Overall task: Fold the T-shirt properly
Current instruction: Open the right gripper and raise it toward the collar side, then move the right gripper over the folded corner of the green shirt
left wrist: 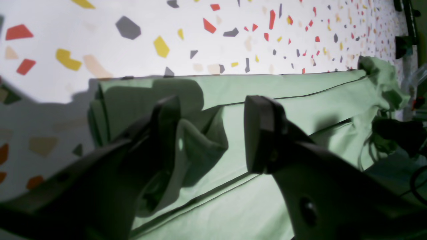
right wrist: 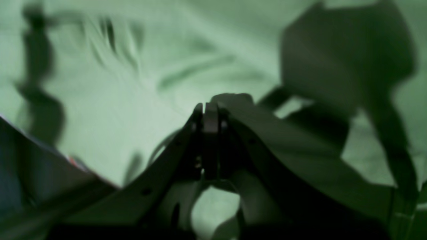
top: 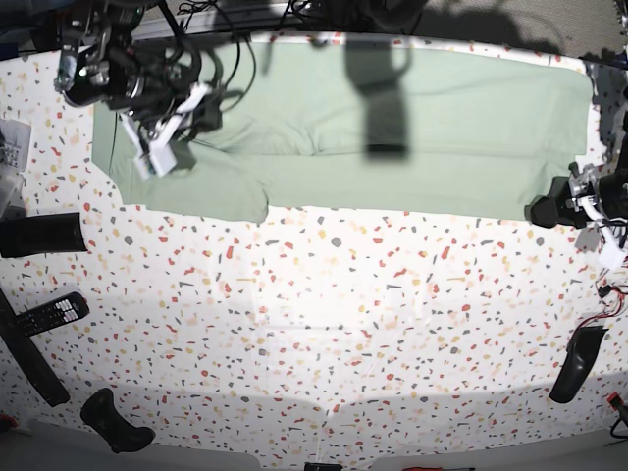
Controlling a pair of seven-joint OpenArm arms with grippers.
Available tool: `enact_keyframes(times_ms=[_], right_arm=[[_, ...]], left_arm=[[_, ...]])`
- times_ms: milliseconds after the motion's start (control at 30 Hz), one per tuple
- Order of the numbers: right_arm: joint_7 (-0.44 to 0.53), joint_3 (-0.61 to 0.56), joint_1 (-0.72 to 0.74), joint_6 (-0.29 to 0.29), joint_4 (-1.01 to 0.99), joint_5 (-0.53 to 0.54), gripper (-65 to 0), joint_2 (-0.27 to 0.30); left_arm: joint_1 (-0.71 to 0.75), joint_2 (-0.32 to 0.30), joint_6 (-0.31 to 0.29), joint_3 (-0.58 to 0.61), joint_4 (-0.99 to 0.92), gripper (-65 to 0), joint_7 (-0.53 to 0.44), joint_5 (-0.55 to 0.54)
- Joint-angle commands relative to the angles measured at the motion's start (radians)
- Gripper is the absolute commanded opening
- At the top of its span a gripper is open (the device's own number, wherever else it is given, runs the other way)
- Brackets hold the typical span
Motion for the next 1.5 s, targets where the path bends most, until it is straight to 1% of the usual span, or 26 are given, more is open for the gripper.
enact_keyframes(times_ms=[0,33,100,167,200,267,333,367,400,433,500,600,700,767,867,967,1067,1167,1333,1467], right_arm=[[0.016,-0.002,-0.014,0.015,0.029,0.002,-65.0,0.021],[0.033,-0.002,-0.023,0.015,0.036,0.000,-65.0,0.031],[0.095,0.018,-0.024,0.015,0.043,0.004,-65.0,0.046],[0.170,0.058,-0.003,0.015,0.045,0.018,-65.0,0.045],[0.189,0.081,0.012,0.015,0.045,0.047,-65.0,0.046],[0.192,0.130,0.055,0.015,0.045,0.105,-65.0,0.046],[0.192,0.176,0.105,0.005,0.045,0.125,-54.5,0.045],[0.192,0.195,0.130,-0.019,0.044,0.126,-49.4,0.045],[0.187,0.212,0.154,-0.038,0.044,0.123,-45.7,0.043],[0.188,0.225,0.171,-0.052,0.042,0.106,-43.7,0.041],[0.205,0.243,0.186,-0.093,0.022,0.065,-43.4,0.032],[0.258,0.259,0.188,-0.133,-0.042,0.029,-43.3,0.025],[0.258,0.265,0.201,-0.153,-0.116,0.039,-43.3,0.024],[0.251,0.265,0.214,-0.153,-0.161,0.070,-43.3,0.024],[0.251,0.266,0.246,-0.158,-0.227,0.080,-43.3,0.024],[0.239,0.266,0.288,-0.196,-0.290,0.080,-43.4,0.024],[0.177,0.265,0.328,-0.198,-0.344,0.092,-43.4,0.024],[0.170,0.265,0.346,-0.197,-0.380,0.118,-43.4,0.024],[0.135,0.262,0.354,-0.181,-0.381,0.117,-43.4,0.024],[0.135,0.262,0.354,-0.180,-0.381,0.116,-43.4,0.024]], left_arm=[[-0.022,-0.026,-0.009,-0.010,0.016,-36.6,-0.008,-0.023],[-0.022,-0.026,-0.009,-0.010,0.016,-36.6,-0.008,-0.023],[-0.022,-0.026,-0.009,-0.010,0.016,-36.6,-0.008,-0.023],[-0.022,-0.026,-0.009,-0.010,0.016,-36.6,-0.008,-0.023],[-0.022,-0.026,-0.009,-0.010,0.016,-36.6,-0.008,-0.023],[-0.022,-0.026,-0.009,-0.010,0.016,-36.6,-0.008,-0.023],[-0.022,-0.026,-0.009,-0.010,0.016,-36.6,-0.008,-0.023],[-0.022,-0.026,-0.009,-0.010,0.016,-36.6,-0.008,-0.024],[-0.022,-0.026,-0.009,-0.010,0.016,-36.6,-0.008,-0.023],[-0.022,-0.026,-0.009,-0.010,0.016,-36.6,-0.008,-0.023],[-0.022,-0.026,-0.009,-0.010,0.016,-36.6,-0.008,-0.024],[-0.022,-0.026,-0.009,-0.010,0.016,-36.6,-0.008,-0.023],[-0.022,-0.026,-0.009,-0.010,0.016,-36.6,-0.008,-0.024],[-0.022,-0.025,-0.009,-0.010,0.016,-36.6,-0.008,-0.023],[-0.022,-0.026,-0.009,-0.010,0.016,-36.6,-0.003,-0.024],[-0.022,-0.026,-0.009,-0.010,0.016,-36.6,-0.001,-0.024],[-0.022,-0.025,-0.009,-0.010,0.016,-36.6,-0.001,-0.024],[-0.022,-0.025,-0.009,-0.010,0.016,-36.6,-0.001,-0.024],[-0.022,-0.025,-0.009,-0.010,0.016,-36.6,-0.002,-0.024],[-0.022,-0.025,-0.009,-0.010,0.016,-36.6,-0.002,-0.024]])
